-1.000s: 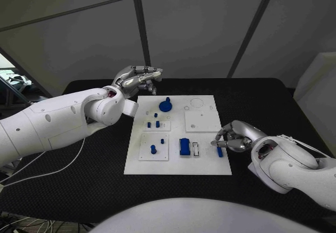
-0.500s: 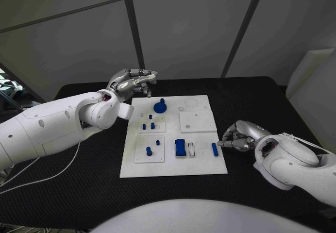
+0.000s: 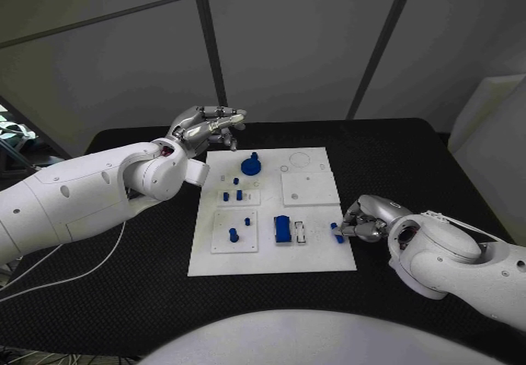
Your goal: Assemble the parts on the task board
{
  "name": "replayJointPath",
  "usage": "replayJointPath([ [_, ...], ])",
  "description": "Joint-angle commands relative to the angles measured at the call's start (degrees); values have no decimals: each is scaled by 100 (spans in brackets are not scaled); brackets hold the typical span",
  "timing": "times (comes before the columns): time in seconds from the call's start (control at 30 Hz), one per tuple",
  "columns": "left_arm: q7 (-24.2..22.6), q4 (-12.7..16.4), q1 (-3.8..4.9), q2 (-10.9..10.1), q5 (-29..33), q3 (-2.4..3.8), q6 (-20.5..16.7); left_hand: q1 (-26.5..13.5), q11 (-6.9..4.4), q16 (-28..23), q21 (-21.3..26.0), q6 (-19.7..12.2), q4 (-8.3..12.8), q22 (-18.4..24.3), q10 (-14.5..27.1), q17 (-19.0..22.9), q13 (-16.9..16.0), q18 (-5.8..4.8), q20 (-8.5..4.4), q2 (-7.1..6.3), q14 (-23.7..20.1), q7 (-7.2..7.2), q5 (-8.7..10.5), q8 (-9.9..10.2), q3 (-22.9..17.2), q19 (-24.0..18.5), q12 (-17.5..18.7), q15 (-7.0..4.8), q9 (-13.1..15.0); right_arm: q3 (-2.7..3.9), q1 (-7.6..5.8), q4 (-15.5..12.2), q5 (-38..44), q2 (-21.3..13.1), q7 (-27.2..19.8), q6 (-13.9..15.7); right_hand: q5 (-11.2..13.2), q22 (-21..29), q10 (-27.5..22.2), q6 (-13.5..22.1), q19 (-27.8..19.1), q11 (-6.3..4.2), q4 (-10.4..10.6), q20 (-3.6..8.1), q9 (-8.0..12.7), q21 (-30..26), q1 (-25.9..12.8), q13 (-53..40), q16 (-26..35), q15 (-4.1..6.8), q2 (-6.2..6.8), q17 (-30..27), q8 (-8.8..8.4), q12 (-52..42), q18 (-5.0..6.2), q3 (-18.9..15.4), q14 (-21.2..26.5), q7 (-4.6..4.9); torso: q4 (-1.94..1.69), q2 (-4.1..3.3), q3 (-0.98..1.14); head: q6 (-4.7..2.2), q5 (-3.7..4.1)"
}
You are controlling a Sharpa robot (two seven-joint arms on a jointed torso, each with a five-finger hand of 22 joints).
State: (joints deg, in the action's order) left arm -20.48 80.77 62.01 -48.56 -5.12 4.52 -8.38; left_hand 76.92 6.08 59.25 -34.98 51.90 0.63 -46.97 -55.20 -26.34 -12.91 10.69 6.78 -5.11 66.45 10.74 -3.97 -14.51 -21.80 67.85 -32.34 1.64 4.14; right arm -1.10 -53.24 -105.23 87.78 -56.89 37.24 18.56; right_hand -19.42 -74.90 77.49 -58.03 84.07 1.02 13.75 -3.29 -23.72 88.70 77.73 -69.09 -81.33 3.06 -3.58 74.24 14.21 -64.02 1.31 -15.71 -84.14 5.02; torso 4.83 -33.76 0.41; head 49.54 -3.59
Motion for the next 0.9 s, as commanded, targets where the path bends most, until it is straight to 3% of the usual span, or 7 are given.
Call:
replayJointPath([
  [0.03,-43,-3,7,7,18,4,71,39,16,21,39,-40,10,8,43,10,9,-22,27,18,-50,18,-20,-22,35,8,-19,-2,0,-11,26,-3,54,32,58,-159,-10,-1340,8,-55,480,-40,5,12,7,-18,44,-8,27,18,37,-2,-10,-7,-80,-28,-290,9,2,1,3,1,7],
  [0.37,-39,-8,6,8,18,4,74,39,16,21,39,-40,10,8,43,10,9,-22,27,18,-50,18,-20,-22,35,8,-19,-2,0,-11,39,88,117,171,80,-336,-34,-1334,1,-91,476,-58,-32,27,4,-24,121,-3,29,34,35,-2,-8,6,-78,-20,-290,-9,3,-2,2,-7,15],
  [0.73,-24,3,7,-14,18,4,64,39,16,21,39,-40,10,8,43,10,9,-22,27,18,-50,18,-20,-22,35,8,-19,-2,0,-17,60,142,988,270,144,-1317,90,-1290,-77,-76,444,-57,-163,43,13,-65,313,66,56,40,60,-29,-53,119,-65,-4,-279,0,3,5,-3,29,1],
  [0.9,-11,6,7,-22,18,4,62,39,16,21,39,-40,10,8,43,10,9,-22,27,18,-50,18,-20,-22,35,8,-19,-2,0,-20,66,150,1465,302,164,-1863,123,-1240,-206,55,408,-7,-214,22,46,-112,355,182,35,4,98,29,-150,291,-51,-25,-280,60,2,0,0,39,-1],
])
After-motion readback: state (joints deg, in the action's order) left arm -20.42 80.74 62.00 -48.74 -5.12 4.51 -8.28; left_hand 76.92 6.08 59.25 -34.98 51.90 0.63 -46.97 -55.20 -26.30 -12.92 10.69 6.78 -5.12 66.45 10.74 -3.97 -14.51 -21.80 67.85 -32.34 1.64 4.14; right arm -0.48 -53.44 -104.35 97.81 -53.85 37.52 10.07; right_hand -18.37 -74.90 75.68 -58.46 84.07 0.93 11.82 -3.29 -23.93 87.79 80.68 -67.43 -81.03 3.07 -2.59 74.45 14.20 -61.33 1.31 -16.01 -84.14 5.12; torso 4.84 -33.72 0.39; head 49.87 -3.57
